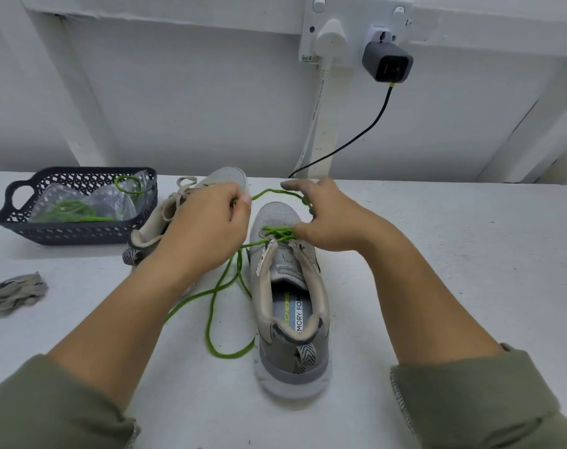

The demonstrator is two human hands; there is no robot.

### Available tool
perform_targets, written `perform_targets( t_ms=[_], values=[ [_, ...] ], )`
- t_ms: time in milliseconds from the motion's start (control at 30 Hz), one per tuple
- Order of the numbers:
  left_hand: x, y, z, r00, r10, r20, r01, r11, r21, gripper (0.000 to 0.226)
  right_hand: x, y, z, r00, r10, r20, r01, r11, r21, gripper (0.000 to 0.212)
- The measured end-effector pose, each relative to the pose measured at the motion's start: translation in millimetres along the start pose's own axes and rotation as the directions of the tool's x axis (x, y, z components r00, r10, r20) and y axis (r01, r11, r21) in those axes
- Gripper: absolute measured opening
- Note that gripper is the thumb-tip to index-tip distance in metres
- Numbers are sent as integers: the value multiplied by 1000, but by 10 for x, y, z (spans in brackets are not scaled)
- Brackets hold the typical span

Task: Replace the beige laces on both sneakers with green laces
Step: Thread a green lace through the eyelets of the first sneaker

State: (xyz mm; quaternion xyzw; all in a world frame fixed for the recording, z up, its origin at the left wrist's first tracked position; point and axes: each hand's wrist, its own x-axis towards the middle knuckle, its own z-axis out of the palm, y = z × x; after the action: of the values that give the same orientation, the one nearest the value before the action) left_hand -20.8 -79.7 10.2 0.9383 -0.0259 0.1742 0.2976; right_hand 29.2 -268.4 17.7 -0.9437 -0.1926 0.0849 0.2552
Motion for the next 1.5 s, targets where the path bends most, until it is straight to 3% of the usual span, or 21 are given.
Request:
perform_targets(
  t_ms=[100, 233, 300, 367, 433, 533, 633, 700, 767, 833, 900, 1000, 1100, 1233, 1300, 1333, 1433, 1500],
  values=[
    [-12, -34, 67, 998, 47, 47, -48, 999, 24, 20, 6, -28, 83, 963, -157, -219, 107, 969, -221, 61],
    [-41, -5, 73, 988, 131, 80, -132, 991, 9, 18, 132, -43, 267, 809, -451, -378, 353, 886, -301, 20],
    [-52, -6, 33, 990, 124, 65, -123, 992, -14, 20, 206, 90, 289, 861, -336, -381, 196, 912, -359, 18],
    [-58, -28, -15, 994, 101, 39, -100, 994, -45, 22, 237, 241, 270, 921, -57, -385, -117, 903, -414, 22],
    [-67, -55, -36, 996, 85, 37, -83, 995, -58, 23, 185, 290, 234, 918, 106, -382, -244, 912, -331, 25],
    [-91, -47, -12, 995, 79, 65, -75, 995, -71, 22, 71, 95, 217, 953, -71, -294, 23, 986, -166, 47],
    [-110, 1, 20, 993, 86, 77, -79, 993, -89, 21, 101, -37, 262, 927, -285, -245, 242, 951, -191, 31],
    [-124, -2, 4, 993, 90, 78, -81, 991, -109, 21, 214, 88, 275, 928, -229, -296, 156, 956, -248, 22],
    [-135, -56, -33, 995, 58, 76, -46, 987, -155, 23, 283, 253, 263, 917, -25, -398, -93, 958, -273, 21],
    [-134, -116, -53, 996, 10, 83, 9, 976, -220, 25, 306, 365, 213, 859, 175, -481, -301, 933, -199, 21],
    [-133, -145, -62, 987, -8, 158, 57, 950, -308, 26, 325, 349, 176, 851, 238, -468, -315, 945, -93, 22],
    [-143, -150, -60, 951, 19, 309, 126, 889, -441, 21, 264, 182, 127, 924, 154, -350, -128, 987, 96, 31],
    [-128, -87, -12, 950, -124, 286, 278, 753, -597, 24, 157, 96, 138, 995, -26, -94, 40, 988, 151, 58],
    [-53, 86, 1, 860, -282, 425, 496, 271, -825, 20, 73, 64, 150, 994, -28, -102, 46, 985, 169, 50],
    [-11, 84, -15, 833, -260, 489, 537, 159, -829, 22, 31, 65, 147, 995, -27, -94, 41, 988, 152, 45],
    [0, 93, -33, 841, -253, 478, 528, 186, -829, 25, 12, 70, 142, 996, -22, -89, 34, 989, 142, 43],
    [-20, 70, -41, 917, -226, 329, 400, 512, -760, 29, -44, 106, 106, 995, 5, -98, 6, 993, 117, 42],
    [-20, 22, -20, 936, -185, 299, 348, 596, -723, 29, -85, 131, 80, 995, 30, -100, -19, 993, 114, 43]
  ],
)
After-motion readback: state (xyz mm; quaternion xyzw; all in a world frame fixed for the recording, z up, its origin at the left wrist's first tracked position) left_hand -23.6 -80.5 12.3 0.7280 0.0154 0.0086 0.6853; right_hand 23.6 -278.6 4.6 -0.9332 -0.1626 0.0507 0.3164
